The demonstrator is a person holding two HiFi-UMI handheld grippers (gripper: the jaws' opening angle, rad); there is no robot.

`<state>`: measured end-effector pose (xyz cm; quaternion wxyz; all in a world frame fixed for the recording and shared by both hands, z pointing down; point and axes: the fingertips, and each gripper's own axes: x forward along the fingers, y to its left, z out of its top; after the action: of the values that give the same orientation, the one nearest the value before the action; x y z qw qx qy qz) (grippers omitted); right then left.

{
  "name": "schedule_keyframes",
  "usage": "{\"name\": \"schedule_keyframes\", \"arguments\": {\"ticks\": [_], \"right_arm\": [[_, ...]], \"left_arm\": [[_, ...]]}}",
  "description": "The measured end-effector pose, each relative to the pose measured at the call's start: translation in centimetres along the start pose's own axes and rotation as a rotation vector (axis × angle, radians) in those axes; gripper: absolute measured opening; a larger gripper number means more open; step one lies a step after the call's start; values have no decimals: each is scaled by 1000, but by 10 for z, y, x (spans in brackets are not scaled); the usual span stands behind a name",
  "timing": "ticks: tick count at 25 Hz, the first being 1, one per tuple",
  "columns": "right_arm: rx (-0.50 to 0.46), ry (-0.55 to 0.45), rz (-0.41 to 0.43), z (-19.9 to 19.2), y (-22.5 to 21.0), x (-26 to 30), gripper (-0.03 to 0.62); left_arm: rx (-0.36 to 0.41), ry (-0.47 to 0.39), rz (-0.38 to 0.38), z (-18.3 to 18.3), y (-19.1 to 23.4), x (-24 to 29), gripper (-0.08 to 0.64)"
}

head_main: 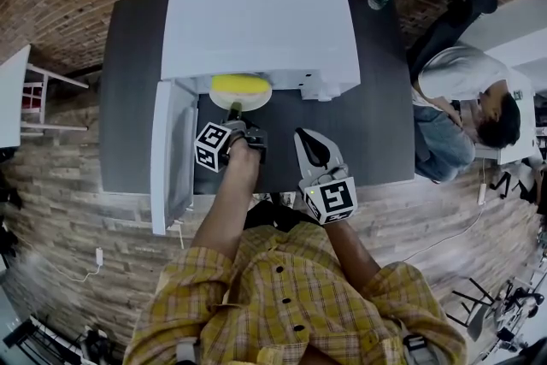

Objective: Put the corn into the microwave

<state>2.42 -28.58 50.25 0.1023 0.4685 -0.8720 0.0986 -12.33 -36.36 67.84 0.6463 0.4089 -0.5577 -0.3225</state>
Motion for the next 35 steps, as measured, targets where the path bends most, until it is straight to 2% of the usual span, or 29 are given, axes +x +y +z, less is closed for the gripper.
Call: {"name": "schedule_keyframes", "arguments": {"ticks": [5, 12, 18, 35], "right_arm": [[14, 5, 5, -1, 2, 4, 5], [15, 1, 5, 2, 5, 6, 5], [20, 1, -8, 2, 3, 5, 5], [10, -4, 20, 8, 12, 8, 5]], "left_arm": [[21, 0, 16, 2, 4, 12, 20], [-8, -2, 21, 2, 4, 25, 14], [4, -1, 25, 3, 2, 34, 12], [16, -19, 25, 9, -7, 55, 18]]}}
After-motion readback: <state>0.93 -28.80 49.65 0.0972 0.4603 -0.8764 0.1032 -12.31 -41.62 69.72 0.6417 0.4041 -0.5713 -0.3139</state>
